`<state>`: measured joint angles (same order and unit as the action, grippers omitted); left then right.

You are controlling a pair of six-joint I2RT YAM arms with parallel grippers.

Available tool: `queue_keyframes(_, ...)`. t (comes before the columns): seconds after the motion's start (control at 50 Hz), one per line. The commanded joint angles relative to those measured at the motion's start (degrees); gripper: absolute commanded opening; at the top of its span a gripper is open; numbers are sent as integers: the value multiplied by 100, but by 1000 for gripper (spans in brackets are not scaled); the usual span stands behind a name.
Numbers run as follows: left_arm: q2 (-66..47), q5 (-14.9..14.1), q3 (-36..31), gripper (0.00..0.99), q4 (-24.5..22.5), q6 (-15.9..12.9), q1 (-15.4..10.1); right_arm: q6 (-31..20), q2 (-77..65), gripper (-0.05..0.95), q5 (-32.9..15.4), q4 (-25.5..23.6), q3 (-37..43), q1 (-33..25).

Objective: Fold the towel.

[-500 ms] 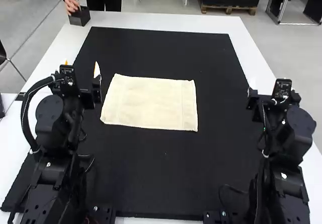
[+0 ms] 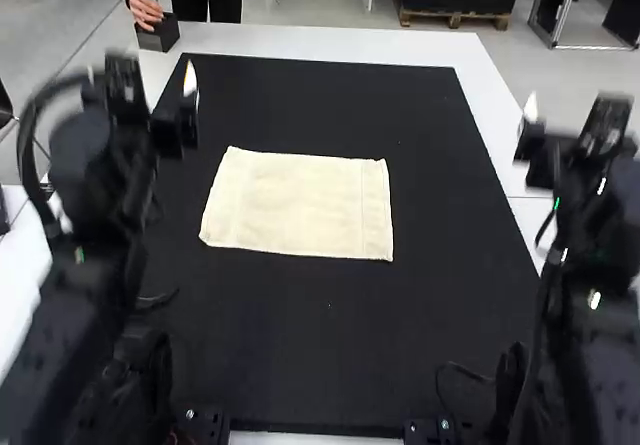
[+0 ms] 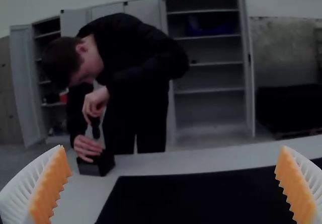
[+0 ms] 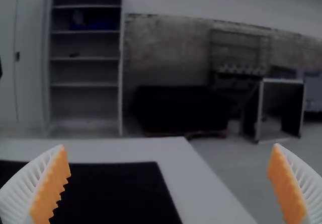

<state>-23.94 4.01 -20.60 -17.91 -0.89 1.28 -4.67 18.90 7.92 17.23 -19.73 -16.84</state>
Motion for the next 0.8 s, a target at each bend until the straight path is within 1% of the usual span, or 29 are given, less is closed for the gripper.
queue_keyframes(0.0, -937, -120, -761, 961, -63, 168, 39, 300, 1231, 908, -45, -45, -875, -56)
queue_keyframes(0.04, -1306, -120, -972, 962, -46, 168, 22, 300, 1591, 908, -256, -53, -1051, -47)
queue_keyframes(0.06, -1490, -76, -1078, 962, -46, 168, 22, 300, 1758, 908, -353, -45, -1139, -47)
queue_keyframes(0.1, -1903, -50, -1245, 962, -46, 168, 22, 335, 2083, 907, -370, -53, -1279, -39)
queue_keyframes(0.14, -2229, -14, -1341, 962, -46, 176, 13, 431, 2408, 905, -493, -53, -1358, -12)
queue_keyframes(0.18, -2615, 161, -1438, 961, -116, 176, 13, 519, 2725, 905, -537, -36, -1411, -3)
queue_keyframes(0.2, -2765, 179, -1473, 961, -125, 176, 13, 590, 2865, 905, -581, -18, -1420, 23)
queue_keyframes(0.22, -2914, 214, -1500, 961, -142, 176, 13, 598, 3006, 905, -678, 8, -1411, 58)
queue_keyframes(0.26, -3143, 408, -1543, 961, -186, 176, 13, 581, 3234, 903, -977, 78, -1420, 120)
queue_keyframes(0.32, -3433, 548, -1543, 959, -248, 185, 13, 572, 3533, 900, -1065, 219, -1385, 278)
queue_keyframes(0.36, -3609, 645, -1535, 956, -309, 194, 13, 563, 3648, 900, -1302, 324, -1350, 383)
queue_keyframes(0.4, -3802, 698, -1526, 954, -345, 194, 4, 502, 3762, 900, -1610, 544, -1288, 489)
queue_keyframes(0.44, -3978, 873, -1517, 954, -389, 185, 4, 493, 3832, 900, -1768, 685, -1262, 541)
queue_keyframes(0.52, -4250, 988, -1517, 951, -389, 194, 4, 484, 3999, 902, -1838, 817, -1235, 550)
queue_keyframes(0.54, -4312, 1075, -1517, 952, -389, 194, 4, 475, 4026, 902, -1856, 825, -1218, 498)
queue_keyframes(0.58, -4435, 1286, -1517, 952, -327, 194, -5, 291, 4096, 902, -1838, 843, -1191, 383)
queue_keyframes(0.64, -4593, 1295, -1491, 956, -239, 185, 22, 98, 4192, 902, -1794, 896, -1156, 269)
queue_keyframes(0.7, -4698, 1295, -1456, 952, -195, 141, 13, -8, 4316, 900, -1504, 922, -1156, 304)
queue_keyframes(0.74, -4742, 1278, -1447, 941, -169, 18, 4, -34, 4395, 898, -1337, 922, -1156, 383)
queue_keyframes(0.78, -4760, 1260, -1438, 941, -107, -219, -5, -43, 4500, 898, -1074, 905, -1165, 498)
